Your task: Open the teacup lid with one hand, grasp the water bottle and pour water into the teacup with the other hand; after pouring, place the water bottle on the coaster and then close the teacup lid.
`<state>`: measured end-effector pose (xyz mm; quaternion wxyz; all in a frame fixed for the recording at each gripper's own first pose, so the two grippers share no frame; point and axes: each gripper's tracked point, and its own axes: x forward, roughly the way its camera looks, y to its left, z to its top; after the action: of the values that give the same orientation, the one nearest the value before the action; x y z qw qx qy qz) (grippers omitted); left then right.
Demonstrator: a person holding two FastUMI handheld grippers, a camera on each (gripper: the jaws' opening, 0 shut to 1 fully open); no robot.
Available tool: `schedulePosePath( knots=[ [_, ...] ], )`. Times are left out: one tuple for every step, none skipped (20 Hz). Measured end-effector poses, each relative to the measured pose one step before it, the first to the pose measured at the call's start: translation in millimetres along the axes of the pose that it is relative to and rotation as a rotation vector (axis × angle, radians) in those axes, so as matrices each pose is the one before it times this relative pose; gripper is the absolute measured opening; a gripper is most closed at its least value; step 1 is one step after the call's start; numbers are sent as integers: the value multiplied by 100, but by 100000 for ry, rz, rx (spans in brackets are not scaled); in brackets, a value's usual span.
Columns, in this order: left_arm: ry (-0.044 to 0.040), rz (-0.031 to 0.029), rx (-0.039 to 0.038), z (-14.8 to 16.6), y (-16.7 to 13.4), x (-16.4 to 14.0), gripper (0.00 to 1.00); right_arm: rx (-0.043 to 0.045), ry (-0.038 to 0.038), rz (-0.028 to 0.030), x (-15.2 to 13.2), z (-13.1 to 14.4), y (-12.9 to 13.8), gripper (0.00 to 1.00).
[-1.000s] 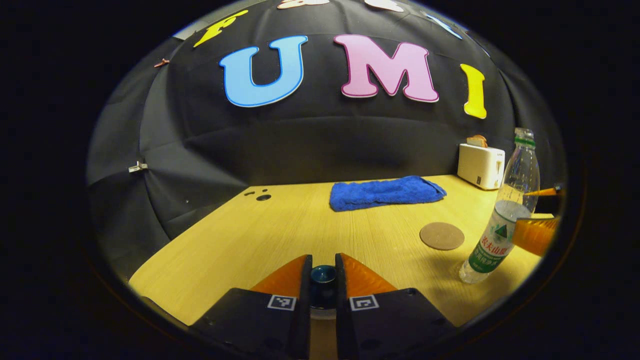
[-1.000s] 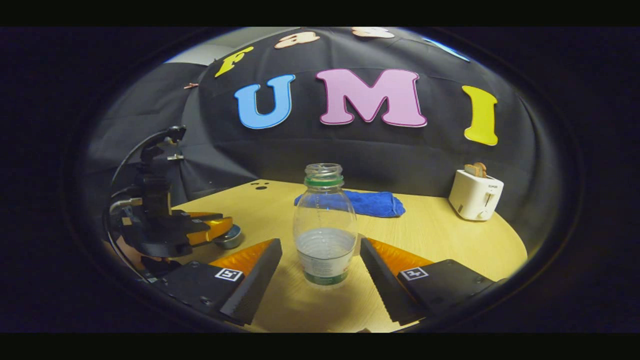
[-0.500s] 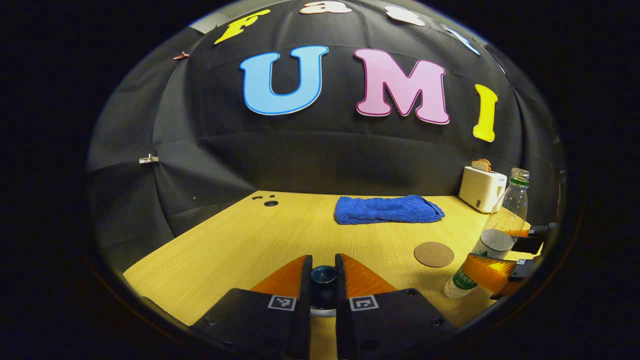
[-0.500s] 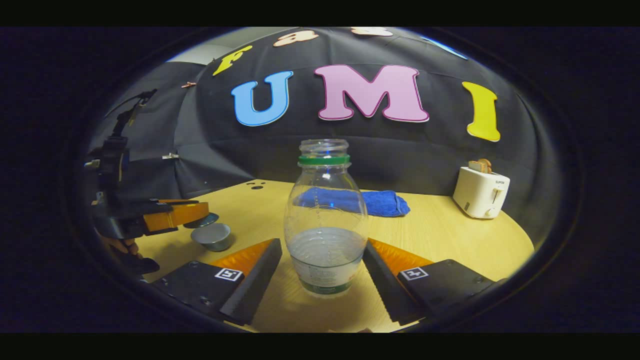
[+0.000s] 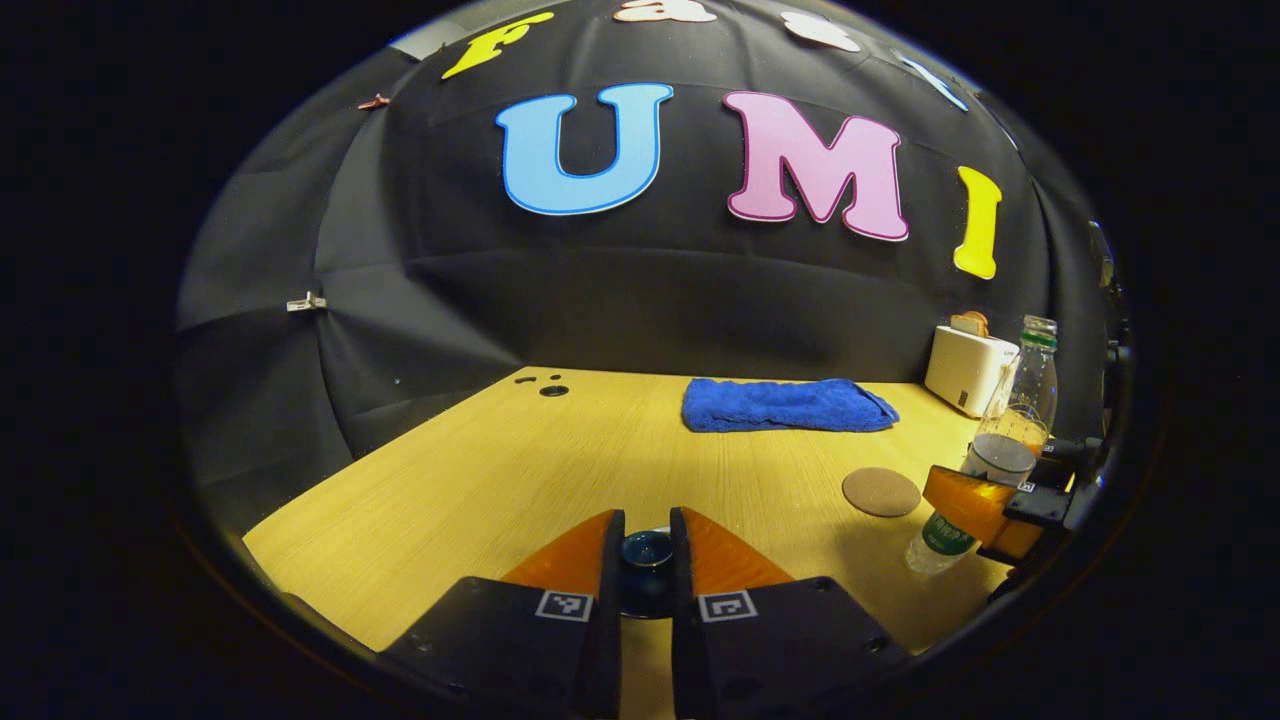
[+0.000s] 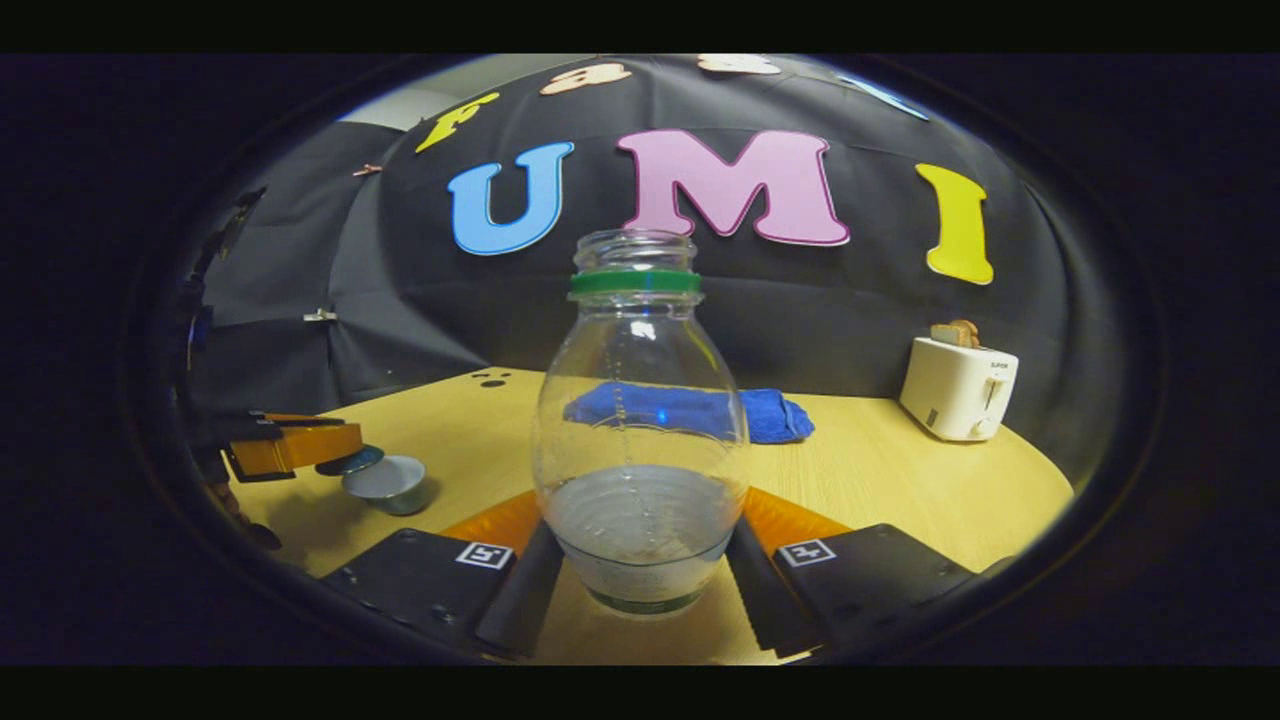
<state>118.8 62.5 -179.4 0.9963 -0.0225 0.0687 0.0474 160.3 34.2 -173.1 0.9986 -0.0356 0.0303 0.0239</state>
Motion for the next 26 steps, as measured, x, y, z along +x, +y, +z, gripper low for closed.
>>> schedulePosePath(
  knots=[
    [336,453,-252,-85,189,-30,24,-52,411,161,60,-63,130,81],
    [314,419,-428,-211,220,-4,24,-89,512,1101,1,117,301,81],
    [61,250,-762,71,208,-76,24,-412,712,1140,134,-38,242,80],
    [-84,457,-739,17,241,-148,24,-1066,1565,770,-126,-25,240,80],
    [-34,419,-677,134,280,-86,24,-2140,797,-883,15,0,-195,78],
    [-240,548,-597,129,224,-22,24,-2592,94,-276,52,334,-55,77],
    [-611,579,-628,413,324,-71,24,-3511,771,105,-150,264,16,75],
    [-603,622,-342,291,338,-113,24,-4139,366,801,17,287,160,73],
    [-703,834,-81,433,461,-158,24,-5025,-254,-1036,47,459,-221,74],
    [-860,1030,17,385,447,-78,24,-5828,141,-1553,320,410,-548,74],
    [-1035,1005,-191,506,516,-72,24,-6075,-129,-556,250,468,-174,74],
    [-570,885,-296,170,387,-198,24,-6366,-460,-185,261,499,-144,74],
    [-287,534,-602,27,301,-90,24,-5763,-1459,-48,469,449,-96,74],
    [120,635,-676,-105,313,-17,24,-5373,-1820,-390,196,562,-174,74],
    [969,789,-614,-273,350,7,24,-4943,-1514,70,345,639,72,73],
    [859,509,-679,-356,270,-230,24,-4364,-922,466,127,490,90,73],
    [197,100,-549,79,167,-125,24,-3592,-810,69,299,454,192,73],
    [-14,156,-151,60,159,-200,24,-2651,-660,1034,212,357,284,74],
    [-148,396,-156,312,376,-209,24,-3210,-888,221,289,396,430,74],
    [-154,140,-554,202,312,-54,24,-3659,-511,-188,283,354,206,74],
    [-119,-24,-903,234,346,7,24,-3719,-673,32,217,288,269,73],
    [111,-181,-793,42,342,47,24,-4045,-513,-515,267,215,222,74],
    [171,-4,-252,126,462,71,24,-4374,-371,-553,228,245,203,74],
    [190,173,292,-127,568,87,24,-4340,-575,-650,357,280,103,74],
    [167,361,481,24,628,162,27,-4144,-448,-378,192,234,223,74],
    [106,298,193,-113,648,223,24,-3749,-320,-188,402,97,207,74]
  ],
)
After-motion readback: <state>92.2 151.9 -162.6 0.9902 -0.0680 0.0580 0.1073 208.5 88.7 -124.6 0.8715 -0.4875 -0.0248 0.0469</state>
